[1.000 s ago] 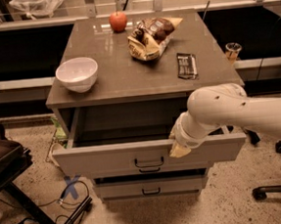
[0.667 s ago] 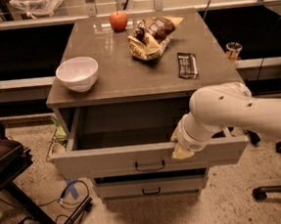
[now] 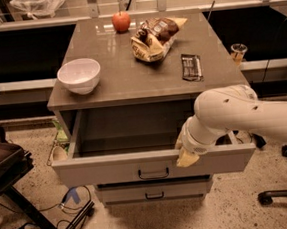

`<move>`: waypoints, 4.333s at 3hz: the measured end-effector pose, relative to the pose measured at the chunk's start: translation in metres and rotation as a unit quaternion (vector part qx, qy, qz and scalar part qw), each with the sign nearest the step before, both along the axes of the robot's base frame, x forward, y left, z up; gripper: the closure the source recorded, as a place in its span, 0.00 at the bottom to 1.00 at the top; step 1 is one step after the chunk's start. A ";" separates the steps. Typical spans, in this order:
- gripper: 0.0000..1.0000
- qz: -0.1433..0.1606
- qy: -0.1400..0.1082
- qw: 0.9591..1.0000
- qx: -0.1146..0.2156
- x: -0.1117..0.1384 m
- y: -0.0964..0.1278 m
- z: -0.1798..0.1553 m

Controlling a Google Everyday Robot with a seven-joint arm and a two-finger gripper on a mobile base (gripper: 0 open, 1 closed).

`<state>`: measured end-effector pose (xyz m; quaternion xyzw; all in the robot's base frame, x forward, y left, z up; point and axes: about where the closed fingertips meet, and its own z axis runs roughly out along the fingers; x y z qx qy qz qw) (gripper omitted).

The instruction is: Open top drawer

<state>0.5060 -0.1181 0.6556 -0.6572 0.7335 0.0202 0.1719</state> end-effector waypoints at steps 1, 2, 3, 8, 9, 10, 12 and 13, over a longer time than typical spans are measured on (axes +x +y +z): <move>0.62 0.000 -0.001 1.000 0.000 0.000 0.000 0.001; 0.39 0.001 -0.002 1.000 -0.001 -0.001 0.000 0.002; 0.15 0.001 -0.003 1.000 -0.001 -0.001 0.000 0.003; 0.61 -0.048 0.085 0.981 -0.166 -0.082 -0.041 0.008; 0.85 -0.061 0.094 0.977 -0.183 -0.098 -0.049 0.014; 1.00 -0.061 0.094 0.977 -0.183 -0.098 -0.049 0.014; 0.60 -0.061 0.094 0.977 -0.183 -0.098 -0.050 0.015; 0.36 -0.061 0.094 0.977 -0.183 -0.099 -0.050 0.015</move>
Offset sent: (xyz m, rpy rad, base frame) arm -0.0003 0.0001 0.0010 -0.0006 -0.0018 0.0007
